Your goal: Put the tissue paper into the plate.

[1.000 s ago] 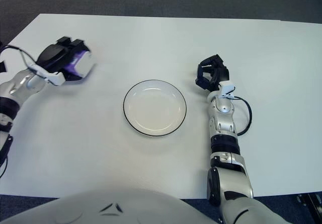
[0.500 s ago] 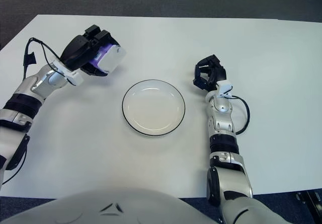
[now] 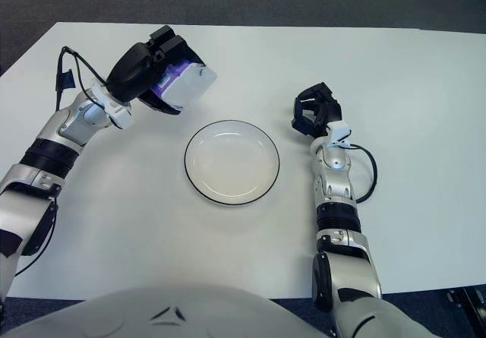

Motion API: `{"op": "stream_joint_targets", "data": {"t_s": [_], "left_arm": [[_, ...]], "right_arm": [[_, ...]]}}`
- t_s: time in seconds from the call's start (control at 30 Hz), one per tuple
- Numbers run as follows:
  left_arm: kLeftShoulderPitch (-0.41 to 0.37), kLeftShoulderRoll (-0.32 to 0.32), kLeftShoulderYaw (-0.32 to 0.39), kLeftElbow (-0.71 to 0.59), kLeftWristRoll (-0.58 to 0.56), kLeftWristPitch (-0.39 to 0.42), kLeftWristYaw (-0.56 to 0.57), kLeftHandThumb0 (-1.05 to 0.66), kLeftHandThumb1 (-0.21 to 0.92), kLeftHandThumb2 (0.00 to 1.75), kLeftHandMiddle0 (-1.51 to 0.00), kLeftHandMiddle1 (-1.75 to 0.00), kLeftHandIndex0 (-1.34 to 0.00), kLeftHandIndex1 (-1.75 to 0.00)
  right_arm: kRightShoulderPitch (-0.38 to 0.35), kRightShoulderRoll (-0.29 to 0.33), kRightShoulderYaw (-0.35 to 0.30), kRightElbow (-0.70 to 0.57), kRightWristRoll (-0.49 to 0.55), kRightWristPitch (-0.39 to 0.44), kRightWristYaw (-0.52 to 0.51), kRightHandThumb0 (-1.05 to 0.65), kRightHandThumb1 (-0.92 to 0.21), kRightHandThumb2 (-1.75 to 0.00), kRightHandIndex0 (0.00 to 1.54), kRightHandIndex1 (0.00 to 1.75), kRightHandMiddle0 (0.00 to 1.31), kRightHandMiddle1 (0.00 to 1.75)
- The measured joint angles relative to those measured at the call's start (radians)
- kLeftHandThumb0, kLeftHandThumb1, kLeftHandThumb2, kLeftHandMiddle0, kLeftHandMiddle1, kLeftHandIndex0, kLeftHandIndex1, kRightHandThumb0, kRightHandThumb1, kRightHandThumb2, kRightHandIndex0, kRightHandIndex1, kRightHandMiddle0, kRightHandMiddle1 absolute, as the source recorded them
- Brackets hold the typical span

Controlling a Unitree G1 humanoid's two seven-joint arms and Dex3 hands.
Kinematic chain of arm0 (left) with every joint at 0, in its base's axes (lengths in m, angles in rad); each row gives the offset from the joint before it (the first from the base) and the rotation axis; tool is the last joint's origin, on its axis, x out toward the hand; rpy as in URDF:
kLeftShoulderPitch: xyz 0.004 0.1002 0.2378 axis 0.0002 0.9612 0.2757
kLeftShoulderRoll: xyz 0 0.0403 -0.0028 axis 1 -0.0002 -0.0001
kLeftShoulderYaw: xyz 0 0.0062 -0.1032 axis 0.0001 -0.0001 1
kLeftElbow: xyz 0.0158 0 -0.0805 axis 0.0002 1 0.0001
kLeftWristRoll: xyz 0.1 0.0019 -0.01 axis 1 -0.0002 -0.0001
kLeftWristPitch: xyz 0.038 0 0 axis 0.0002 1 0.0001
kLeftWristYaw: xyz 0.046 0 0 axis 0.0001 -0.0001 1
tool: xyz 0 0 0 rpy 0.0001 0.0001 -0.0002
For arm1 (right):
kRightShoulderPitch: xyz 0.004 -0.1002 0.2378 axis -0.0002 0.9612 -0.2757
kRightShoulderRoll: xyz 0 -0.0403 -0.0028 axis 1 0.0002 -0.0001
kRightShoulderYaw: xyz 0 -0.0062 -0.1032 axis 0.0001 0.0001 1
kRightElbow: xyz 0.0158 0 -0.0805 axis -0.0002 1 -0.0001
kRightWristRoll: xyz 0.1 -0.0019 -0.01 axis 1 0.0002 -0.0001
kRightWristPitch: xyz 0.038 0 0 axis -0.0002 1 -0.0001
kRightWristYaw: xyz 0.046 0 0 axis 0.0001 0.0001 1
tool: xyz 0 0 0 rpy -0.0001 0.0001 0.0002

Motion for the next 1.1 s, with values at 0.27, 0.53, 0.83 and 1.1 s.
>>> {"op": "stream_joint_targets", "data": {"t_s": [0.27, 0.53, 0.83, 1.1], "left_arm": [[0.002, -0.007, -0.016, -0.090, -0.071, -0.017, -0.134, 0.03, 0.12, 1.55, -0.76, -1.74, -0.54, -1.75], [0.024, -0.041, -0.045, -0.172, -0.136, 0.008, -0.243, 0.00, 0.13, 1.53, -0.75, -1.72, -0.52, -1.75], [0.033, -0.063, -0.073, -0.257, -0.211, 0.083, -0.392, 0.00, 0.13, 1.53, -0.75, -1.73, -0.52, -1.75], [0.036, -0.117, -0.097, -0.252, -0.193, 0.073, -0.422, 0.00, 0.05, 1.63, -0.81, -1.74, -0.58, -1.75]], "right_arm": [[0.004, 0.000, 0.001, -0.008, -0.001, 0.001, -0.003, -0.41, -0.57, -0.99, 0.66, 1.73, 0.42, 1.75], [0.011, -0.001, 0.008, -0.029, -0.003, 0.005, -0.006, -0.41, -0.56, -1.00, 0.62, 1.70, 0.42, 1.75], [0.016, 0.000, 0.019, -0.044, -0.010, 0.019, -0.027, -0.42, -0.53, -1.05, 0.64, 1.74, 0.45, 1.75], [0.016, 0.001, 0.022, -0.043, -0.010, 0.054, -0.062, -0.43, -0.50, -1.09, 0.63, 1.71, 0.47, 1.75]]}}
